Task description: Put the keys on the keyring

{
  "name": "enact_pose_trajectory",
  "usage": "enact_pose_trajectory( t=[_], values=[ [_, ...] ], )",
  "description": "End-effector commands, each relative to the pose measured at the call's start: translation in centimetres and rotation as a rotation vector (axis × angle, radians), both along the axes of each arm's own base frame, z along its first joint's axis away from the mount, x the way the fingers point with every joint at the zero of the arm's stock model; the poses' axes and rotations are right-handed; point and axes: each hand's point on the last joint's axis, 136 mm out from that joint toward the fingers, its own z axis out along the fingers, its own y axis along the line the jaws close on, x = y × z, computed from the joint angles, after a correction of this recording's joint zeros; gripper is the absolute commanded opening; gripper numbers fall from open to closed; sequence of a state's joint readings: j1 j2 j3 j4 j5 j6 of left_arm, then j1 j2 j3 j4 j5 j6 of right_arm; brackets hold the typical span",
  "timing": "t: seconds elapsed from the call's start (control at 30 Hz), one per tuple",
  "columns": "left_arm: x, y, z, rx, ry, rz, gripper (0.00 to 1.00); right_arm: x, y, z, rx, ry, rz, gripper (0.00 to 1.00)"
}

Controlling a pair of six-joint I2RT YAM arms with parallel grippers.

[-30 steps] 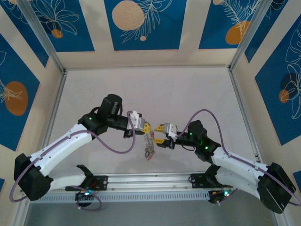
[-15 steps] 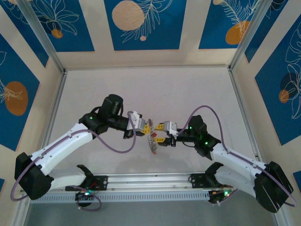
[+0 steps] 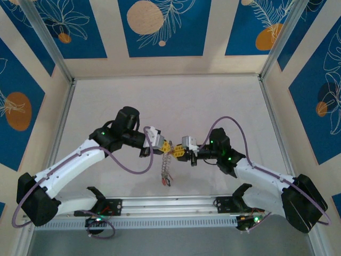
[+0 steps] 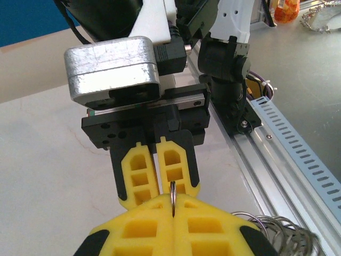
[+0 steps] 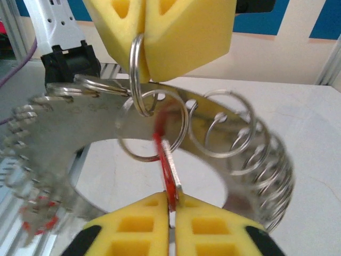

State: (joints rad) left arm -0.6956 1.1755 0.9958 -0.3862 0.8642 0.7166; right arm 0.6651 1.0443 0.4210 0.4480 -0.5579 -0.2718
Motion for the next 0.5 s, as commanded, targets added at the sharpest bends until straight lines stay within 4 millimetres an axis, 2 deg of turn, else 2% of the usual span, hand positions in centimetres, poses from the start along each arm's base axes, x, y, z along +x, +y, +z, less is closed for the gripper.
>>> enact_pose_trajectory(
  t=[0.0,0.07,0.13,0.3,0.4,0.47],
  values=[
    [-0.61,0.04,1.56,-0.039,-0.019,-0.049,0.00,-0.31,0.28,2.27,0.046,-0.029,0.037,0.06],
    [-0.54,0.07,1.46,-0.034,-0.020,-0.044,0.00,-0.54,0.20,2.32,0.042,-0.023,0.044,0.05],
    [-0.57,0.11,1.43,-0.033,-0.024,-0.044,0.00,-0.72,0.11,2.41,0.046,-0.024,0.045,0.08],
    [-0.55,0.11,1.37,-0.032,-0.026,-0.045,0.00,-1.08,0.25,2.43,0.044,-0.019,0.053,0.29],
    [-0.55,0.13,1.36,-0.033,-0.026,-0.046,0.00,-1.06,0.55,2.17,0.035,-0.013,0.061,0.29],
    [-0.54,0.13,1.32,-0.032,-0.027,-0.047,0.00,-0.90,0.69,1.95,0.029,-0.008,0.061,0.25]
  ],
)
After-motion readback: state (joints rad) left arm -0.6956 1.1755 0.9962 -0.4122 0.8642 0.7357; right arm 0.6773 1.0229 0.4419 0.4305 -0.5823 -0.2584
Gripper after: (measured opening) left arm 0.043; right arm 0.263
